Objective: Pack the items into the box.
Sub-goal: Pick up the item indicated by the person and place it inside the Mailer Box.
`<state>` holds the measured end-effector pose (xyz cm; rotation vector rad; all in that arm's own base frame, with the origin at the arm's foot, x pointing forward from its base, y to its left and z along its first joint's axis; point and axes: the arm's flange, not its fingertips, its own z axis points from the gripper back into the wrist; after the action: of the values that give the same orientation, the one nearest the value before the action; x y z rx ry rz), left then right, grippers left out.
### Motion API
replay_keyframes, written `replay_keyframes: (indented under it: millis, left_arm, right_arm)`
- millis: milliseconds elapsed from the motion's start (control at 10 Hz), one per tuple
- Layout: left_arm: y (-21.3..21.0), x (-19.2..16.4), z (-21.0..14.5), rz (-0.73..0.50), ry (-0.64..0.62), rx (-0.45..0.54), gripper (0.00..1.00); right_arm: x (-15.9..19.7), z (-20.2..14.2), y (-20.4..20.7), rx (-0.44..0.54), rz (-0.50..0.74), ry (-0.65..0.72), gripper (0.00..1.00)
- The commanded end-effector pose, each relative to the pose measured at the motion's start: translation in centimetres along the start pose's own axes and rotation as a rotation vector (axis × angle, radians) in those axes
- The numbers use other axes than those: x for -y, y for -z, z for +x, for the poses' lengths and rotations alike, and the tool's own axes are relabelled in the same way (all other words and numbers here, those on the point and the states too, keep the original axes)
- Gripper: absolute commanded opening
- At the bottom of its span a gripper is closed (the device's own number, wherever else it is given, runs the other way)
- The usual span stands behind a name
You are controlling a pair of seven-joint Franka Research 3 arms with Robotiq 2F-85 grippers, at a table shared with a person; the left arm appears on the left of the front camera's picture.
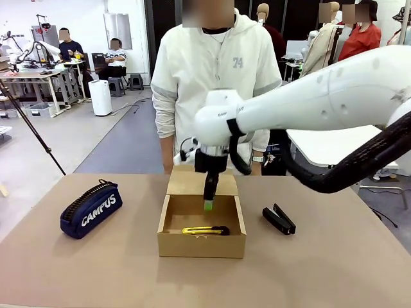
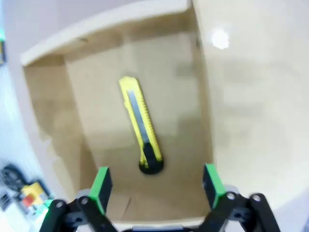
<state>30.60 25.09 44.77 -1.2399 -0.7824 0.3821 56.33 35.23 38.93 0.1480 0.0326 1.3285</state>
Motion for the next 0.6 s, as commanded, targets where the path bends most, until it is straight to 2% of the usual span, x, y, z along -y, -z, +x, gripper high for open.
replay_keyframes:
  millis: [0, 100, 200, 300, 400, 500]
  left_arm:
    - [0.0, 0.2, 0.1, -0.016, -0.004, 0.010, 1.00]
    - [0.0, 0.2, 0.1, -0.016, -0.004, 0.010, 1.00]
    - [0.0, 0.2, 0.1, -0.016, -0.004, 0.010, 1.00]
    - [0.0, 0.2, 0.1, -0.016, -0.004, 0.010, 1.00]
    - [0.0, 0.2, 0.1, -0.016, -0.004, 0.010, 1.00]
    - [0.0, 0.2, 0.1, -0.016, -0.004, 0.010, 1.00]
  right_arm:
    - [-0.8, -3.9, -5.4, -0.046, -0.029, 0.158, 1.00]
    - [-0.8, -7.1, -8.7, -0.051, 0.032, 0.253, 1.00]
    - [-0.8, -11.0, -11.7, -0.015, 0.067, 0.399, 1.00]
    - [-1.0, -16.1, -14.2, 0.101, 0.166, 0.556, 1.00]
    - [-1.3, -21.1, -15.6, 0.222, 0.273, 0.657, 1.00]
    - [-1.7, -25.8, -16.3, 0.343, 0.297, 0.825, 1.00]
